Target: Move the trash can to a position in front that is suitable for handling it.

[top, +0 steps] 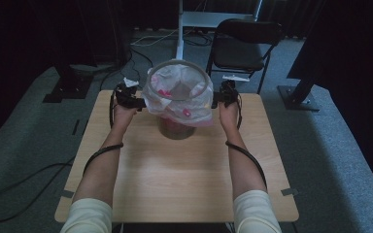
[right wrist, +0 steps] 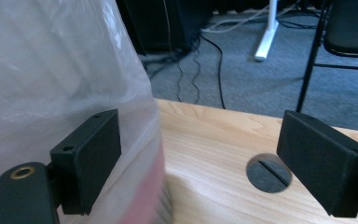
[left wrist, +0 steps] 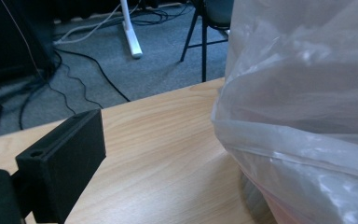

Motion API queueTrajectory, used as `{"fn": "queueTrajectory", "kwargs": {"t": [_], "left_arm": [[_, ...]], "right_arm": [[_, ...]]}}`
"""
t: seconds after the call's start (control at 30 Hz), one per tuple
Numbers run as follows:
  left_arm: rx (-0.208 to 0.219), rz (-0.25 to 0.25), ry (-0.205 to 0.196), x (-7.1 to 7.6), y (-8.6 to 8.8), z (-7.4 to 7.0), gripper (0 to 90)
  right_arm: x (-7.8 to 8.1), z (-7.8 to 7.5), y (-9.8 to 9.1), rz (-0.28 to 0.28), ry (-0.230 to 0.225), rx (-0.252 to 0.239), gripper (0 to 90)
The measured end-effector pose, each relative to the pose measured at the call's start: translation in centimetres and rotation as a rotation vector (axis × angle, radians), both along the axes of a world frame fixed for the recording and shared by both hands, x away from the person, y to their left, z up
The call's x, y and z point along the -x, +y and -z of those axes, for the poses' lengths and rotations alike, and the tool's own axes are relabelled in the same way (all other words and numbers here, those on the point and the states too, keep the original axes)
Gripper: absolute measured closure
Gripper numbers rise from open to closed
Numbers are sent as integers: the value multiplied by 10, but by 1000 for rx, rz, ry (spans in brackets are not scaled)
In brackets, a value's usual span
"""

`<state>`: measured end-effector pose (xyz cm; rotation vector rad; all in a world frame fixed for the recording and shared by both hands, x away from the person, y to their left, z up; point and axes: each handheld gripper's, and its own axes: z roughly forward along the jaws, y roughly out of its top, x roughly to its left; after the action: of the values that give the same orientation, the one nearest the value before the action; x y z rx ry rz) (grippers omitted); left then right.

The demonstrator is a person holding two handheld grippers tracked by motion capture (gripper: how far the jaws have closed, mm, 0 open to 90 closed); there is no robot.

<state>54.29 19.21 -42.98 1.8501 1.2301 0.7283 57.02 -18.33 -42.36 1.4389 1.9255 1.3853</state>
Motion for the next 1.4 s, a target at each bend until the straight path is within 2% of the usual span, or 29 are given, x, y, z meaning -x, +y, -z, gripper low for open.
{"fn": "queueTrajectory", "kwargs": {"t": [0.07,0.17,0.2,0.33,0.47,0.5,0.63,0.83,1.1,1.23,1.4], "left_arm": [[-18,9,-13,3,0,-2,37],[6,21,-1,4,3,-1,37],[4,25,-1,4,4,0,37],[9,35,19,5,7,-2,37],[17,53,30,6,10,-2,37],[17,64,37,9,12,-2,37],[8,72,38,15,13,-2,37],[-43,85,39,27,14,-7,37],[-39,92,44,47,22,-7,37],[-56,93,44,57,26,-8,37],[-49,97,49,67,32,-8,38]], "right_arm": [[0,2,-2,-23,22,-36,146],[2,1,-3,-31,6,-49,160],[4,1,-3,-50,8,-60,162],[5,2,-4,-86,12,-75,176],[8,1,-4,-130,7,-63,178],[11,2,-7,-172,15,-79,177],[16,3,-6,-171,13,-87,177],[28,2,-4,-185,13,-78,177],[40,2,0,-206,17,-79,178],[49,3,5,-223,15,-82,178],[57,3,10,-243,15,-82,178]]}}
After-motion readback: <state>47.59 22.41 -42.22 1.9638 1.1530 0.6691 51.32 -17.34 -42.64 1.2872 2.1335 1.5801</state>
